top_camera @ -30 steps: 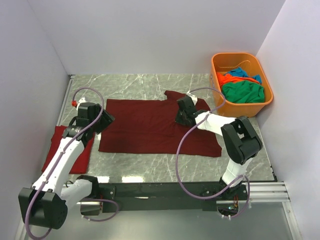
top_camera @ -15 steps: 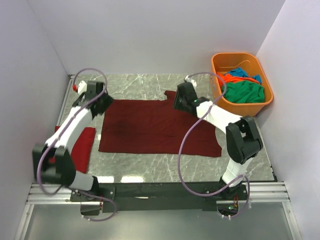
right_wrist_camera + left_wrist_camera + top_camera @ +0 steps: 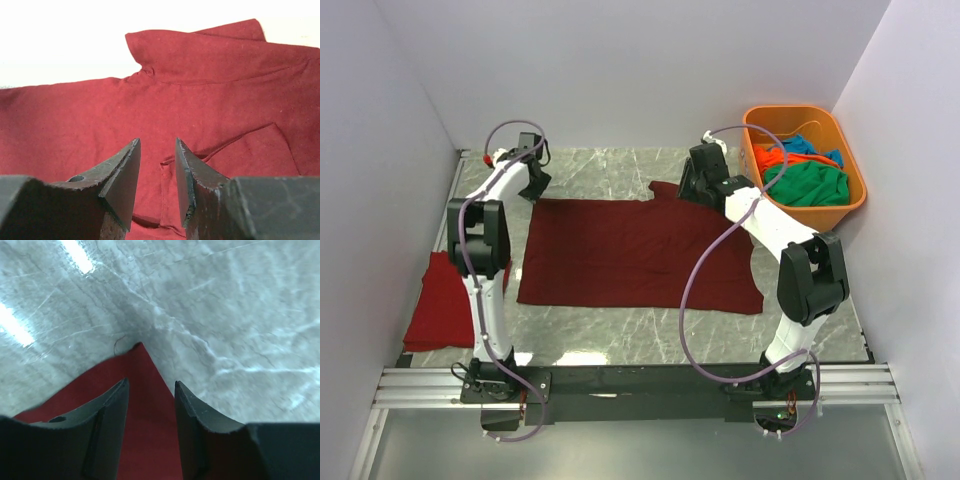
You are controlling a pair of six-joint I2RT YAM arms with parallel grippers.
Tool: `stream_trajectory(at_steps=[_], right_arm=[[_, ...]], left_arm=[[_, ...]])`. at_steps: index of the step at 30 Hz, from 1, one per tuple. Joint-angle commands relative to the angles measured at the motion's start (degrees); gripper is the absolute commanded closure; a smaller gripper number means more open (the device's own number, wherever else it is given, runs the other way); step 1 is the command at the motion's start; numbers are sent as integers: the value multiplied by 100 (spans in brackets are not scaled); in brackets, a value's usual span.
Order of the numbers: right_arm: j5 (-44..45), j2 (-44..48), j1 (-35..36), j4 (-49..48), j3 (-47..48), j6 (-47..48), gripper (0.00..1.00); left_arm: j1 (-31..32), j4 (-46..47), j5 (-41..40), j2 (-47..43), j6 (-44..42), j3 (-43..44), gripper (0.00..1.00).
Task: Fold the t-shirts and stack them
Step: Fold the tshirt
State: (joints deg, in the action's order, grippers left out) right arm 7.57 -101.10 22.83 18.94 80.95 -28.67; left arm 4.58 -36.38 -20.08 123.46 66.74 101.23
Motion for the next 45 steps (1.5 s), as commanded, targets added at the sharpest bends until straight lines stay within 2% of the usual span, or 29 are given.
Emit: stream_trajectory(at_steps=[1,9,14,17,18,20,21,23,29,35,38,45], right_arm=[[-72,-59,-24,57,246,124,59],[-247,-103,-208,-4,149,98,59],[-414,-226,-332,-66,193,89,59],[-484,-375,-419,-75,299,124,59],[-494,-428,-446,-101,334,133,59],[-564,-612,-551,-154,474,168,57],[-634,-700,-595,-136,570,221,56],[-678,-1051,-718,13,992,274,53],[-643,-2062,-920,522,2336,397,43],[-432,-2888,-973,1014,3514,459,37],[-283,-3205,-1070,1375,3963,249,39],[16,-3486,-1228,1507,4042,28,50]], left_arm=[[8,-431,-172,196,199,547,53],[-10,-396,-155,582,392,661,57],[-71,-361,65,793,454,696,65],[-71,-335,144,846,471,679,72],[-71,-317,179,812,480,600,78],[-71,-168,241,724,445,477,84],[-71,-107,250,619,410,337,91],[-80,42,276,504,375,196,99],[-89,342,381,152,208,-305,99],[-89,439,513,56,129,-437,99],[-89,492,531,-14,76,-499,99],[-98,553,601,-68,-3,-543,99]])
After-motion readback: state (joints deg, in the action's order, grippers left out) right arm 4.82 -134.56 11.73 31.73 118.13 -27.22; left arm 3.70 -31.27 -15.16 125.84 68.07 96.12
